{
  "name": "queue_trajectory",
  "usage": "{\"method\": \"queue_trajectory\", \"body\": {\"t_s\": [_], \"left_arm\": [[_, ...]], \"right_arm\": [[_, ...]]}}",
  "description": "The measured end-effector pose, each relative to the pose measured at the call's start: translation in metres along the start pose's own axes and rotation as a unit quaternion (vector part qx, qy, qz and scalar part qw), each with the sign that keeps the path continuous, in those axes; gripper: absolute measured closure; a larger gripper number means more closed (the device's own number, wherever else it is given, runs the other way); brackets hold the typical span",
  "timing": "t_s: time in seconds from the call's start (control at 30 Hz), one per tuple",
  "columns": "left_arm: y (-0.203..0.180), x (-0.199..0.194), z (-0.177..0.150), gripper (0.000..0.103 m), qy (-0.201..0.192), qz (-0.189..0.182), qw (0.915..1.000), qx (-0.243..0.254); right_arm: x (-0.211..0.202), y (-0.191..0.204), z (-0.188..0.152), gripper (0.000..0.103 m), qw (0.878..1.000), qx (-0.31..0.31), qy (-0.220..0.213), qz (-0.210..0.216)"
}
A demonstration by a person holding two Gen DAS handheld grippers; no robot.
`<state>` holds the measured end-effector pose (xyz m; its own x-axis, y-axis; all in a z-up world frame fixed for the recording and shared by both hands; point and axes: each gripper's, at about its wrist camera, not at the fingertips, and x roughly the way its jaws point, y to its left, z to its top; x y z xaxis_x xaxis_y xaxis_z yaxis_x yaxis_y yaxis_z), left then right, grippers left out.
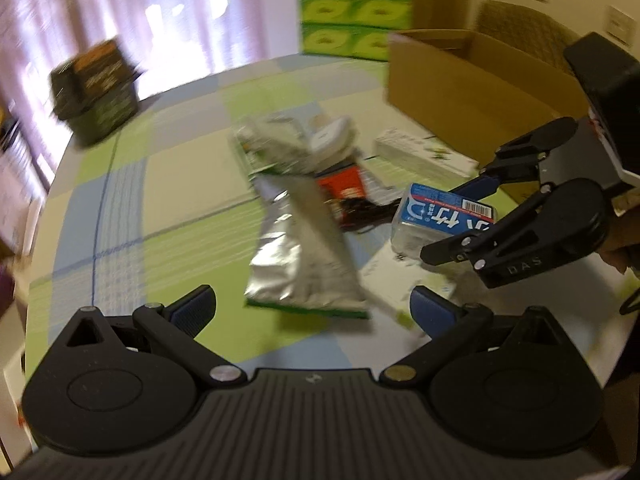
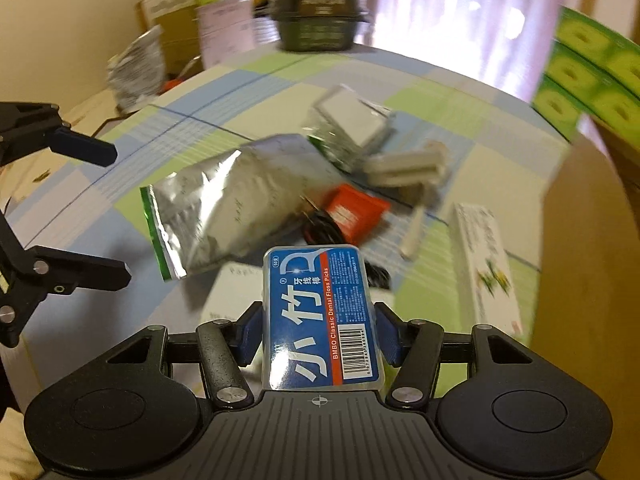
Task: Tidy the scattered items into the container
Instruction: 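Grasp the blue floss box with the right tool while the left tool approaches the white medicine box, then grasp the white medicine box with the left tool while the right tool holds the floss box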
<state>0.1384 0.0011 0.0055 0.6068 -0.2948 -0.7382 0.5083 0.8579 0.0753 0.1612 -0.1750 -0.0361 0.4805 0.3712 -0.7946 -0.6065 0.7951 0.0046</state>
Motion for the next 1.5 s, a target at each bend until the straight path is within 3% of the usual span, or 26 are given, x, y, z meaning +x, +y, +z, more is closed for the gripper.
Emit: {"method": "queue_trajectory", "body": {"t_s": [0.17,0.37,0.53,0.73,0.9,0.93,1.07,1.3,1.37,1.5], "left_arm": [[-0.03,0.004,0.01,0.001,0.004,-0.046,0.9952,0.086],[-0.06,0.032,0.018,0.001,0.04,-0.08,0.98,0.178],[-0.071,0.056,0.026,0.006,0.066,-0.098,0.9709,0.208],[-0.086,0.09,0.033,0.019,0.099,-0.099,0.9594,0.245],[-0.089,0.114,0.033,0.025,0.127,-0.094,0.9577,0.241],[-0.088,0.116,0.032,0.031,0.129,-0.089,0.9585,0.238],[-0.085,0.111,0.03,0.034,0.138,-0.095,0.9646,0.204],[-0.093,0.08,0.004,0.034,0.155,-0.095,0.9738,0.137],[-0.098,0.07,-0.003,0.03,0.152,-0.104,0.9752,0.122],[-0.109,0.066,-0.008,0.024,0.141,-0.098,0.975,0.141]], "right_arm": [[-0.024,-0.007,-0.017,0.043,0.998,0.055,-0.008,-0.043],[-0.049,-0.006,-0.033,0.043,0.994,0.076,-0.026,-0.078],[-0.057,-0.01,-0.047,0.043,0.991,0.098,-0.03,-0.091],[-0.06,-0.012,-0.065,0.043,0.989,0.116,-0.024,-0.09],[-0.063,-0.014,-0.072,0.043,0.988,0.124,-0.021,-0.088],[-0.064,-0.014,-0.072,0.043,0.988,0.125,-0.021,-0.088],[-0.066,-0.014,-0.075,0.043,0.988,0.129,-0.02,-0.085],[-0.07,-0.009,-0.082,0.043,0.989,0.129,-0.015,-0.077],[-0.073,-0.008,-0.085,0.043,0.989,0.127,-0.011,-0.076],[-0.081,-0.007,-0.092,0.043,0.989,0.123,-0.009,-0.08]]}}
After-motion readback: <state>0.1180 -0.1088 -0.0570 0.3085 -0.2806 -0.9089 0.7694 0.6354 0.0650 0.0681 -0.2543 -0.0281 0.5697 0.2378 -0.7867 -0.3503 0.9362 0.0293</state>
